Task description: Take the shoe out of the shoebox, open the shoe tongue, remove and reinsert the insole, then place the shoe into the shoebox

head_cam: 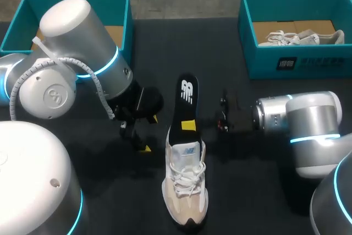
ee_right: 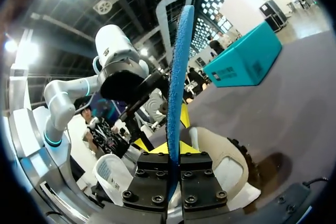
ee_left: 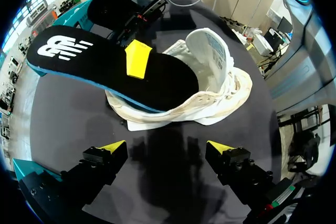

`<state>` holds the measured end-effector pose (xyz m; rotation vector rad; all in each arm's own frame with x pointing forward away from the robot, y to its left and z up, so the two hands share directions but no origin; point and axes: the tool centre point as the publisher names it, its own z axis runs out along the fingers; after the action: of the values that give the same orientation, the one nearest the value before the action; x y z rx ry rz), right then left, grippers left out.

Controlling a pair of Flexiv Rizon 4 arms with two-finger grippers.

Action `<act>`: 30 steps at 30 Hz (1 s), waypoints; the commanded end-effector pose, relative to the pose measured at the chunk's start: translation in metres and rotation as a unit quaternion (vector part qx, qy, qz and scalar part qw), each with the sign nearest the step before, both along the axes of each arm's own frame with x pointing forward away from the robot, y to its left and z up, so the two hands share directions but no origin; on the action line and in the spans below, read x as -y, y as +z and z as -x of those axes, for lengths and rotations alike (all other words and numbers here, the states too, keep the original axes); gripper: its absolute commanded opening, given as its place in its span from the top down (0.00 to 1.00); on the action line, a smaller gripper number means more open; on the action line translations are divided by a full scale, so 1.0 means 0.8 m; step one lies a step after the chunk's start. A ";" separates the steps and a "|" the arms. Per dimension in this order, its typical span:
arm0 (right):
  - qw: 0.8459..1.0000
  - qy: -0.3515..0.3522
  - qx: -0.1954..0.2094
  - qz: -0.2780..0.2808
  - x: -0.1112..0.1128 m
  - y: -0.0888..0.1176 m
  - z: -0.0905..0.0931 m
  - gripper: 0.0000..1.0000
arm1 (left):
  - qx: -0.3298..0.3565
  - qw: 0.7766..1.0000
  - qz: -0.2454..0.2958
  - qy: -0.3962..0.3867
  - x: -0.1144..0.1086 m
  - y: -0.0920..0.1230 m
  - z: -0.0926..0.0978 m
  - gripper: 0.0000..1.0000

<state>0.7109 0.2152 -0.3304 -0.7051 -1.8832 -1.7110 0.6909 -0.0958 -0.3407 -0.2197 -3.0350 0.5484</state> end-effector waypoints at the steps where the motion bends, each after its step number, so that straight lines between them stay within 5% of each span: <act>1: 1.000 0.003 -0.008 0.002 -0.003 -0.007 0.004 1.00 | 0.001 1.000 -0.001 0.000 0.001 -0.002 0.001 0.00; 30: 0.999 -0.011 -0.053 0.002 -0.013 -0.030 0.043 1.00 | 0.001 1.000 -0.001 0.000 0.001 -0.002 0.001 0.00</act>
<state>0.6807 0.2224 -0.3513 -0.8001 -1.8113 -1.6484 0.6908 -0.0958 -0.3407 -0.2197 -3.0350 0.5484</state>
